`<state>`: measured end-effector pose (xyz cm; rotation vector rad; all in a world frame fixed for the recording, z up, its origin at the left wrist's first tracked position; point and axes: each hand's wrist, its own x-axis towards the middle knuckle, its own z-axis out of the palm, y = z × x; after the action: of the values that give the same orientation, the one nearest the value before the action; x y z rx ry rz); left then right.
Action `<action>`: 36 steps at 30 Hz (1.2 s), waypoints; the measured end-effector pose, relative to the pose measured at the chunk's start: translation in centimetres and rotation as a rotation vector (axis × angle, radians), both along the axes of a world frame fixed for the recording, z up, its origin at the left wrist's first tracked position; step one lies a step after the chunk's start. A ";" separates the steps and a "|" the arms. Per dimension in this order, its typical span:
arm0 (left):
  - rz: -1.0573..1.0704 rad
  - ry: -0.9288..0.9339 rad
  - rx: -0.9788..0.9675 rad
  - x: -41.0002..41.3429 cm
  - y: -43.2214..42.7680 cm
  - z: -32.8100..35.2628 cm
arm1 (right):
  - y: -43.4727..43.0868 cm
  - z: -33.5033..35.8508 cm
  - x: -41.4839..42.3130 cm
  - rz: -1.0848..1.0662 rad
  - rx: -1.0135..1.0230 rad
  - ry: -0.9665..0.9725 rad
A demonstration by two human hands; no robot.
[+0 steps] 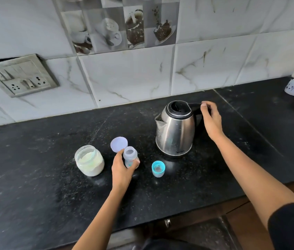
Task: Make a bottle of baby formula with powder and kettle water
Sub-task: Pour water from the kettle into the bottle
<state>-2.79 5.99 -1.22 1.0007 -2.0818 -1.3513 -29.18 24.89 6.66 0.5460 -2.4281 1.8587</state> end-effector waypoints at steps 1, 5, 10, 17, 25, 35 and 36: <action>0.000 0.006 -0.009 -0.1 0.0 -0.1 | 0.1 -0.2 -0.6 0.040 0.010 -0.047; 0.010 0.000 -0.007 -0.5 0.0 -0.3 | 0.5 -1.1 -2.9 0.096 0.036 -0.052; 0.013 0.004 0.003 -1.4 0.0 0.1 | -0.1 -0.9 -3.9 0.126 -0.032 -0.021; -0.025 -0.014 -0.018 -2.0 -1.4 0.4 | -1.7 0.4 -2.5 0.170 -0.160 0.059; -0.061 -0.044 -0.068 -1.8 -2.6 1.5 | -4.4 1.5 -2.6 0.216 -0.075 0.189; -0.072 -0.062 -0.082 -1.7 -3.9 2.4 | -6.4 3.1 -1.5 0.272 0.073 0.284; -0.072 -0.061 -0.082 -1.5 -4.1 2.2 | -6.8 3.3 -1.3 0.282 0.087 0.300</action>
<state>-4.28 1.88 1.02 0.9529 -2.2189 -1.2735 -30.46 18.11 9.96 1.1356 -2.3348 1.6146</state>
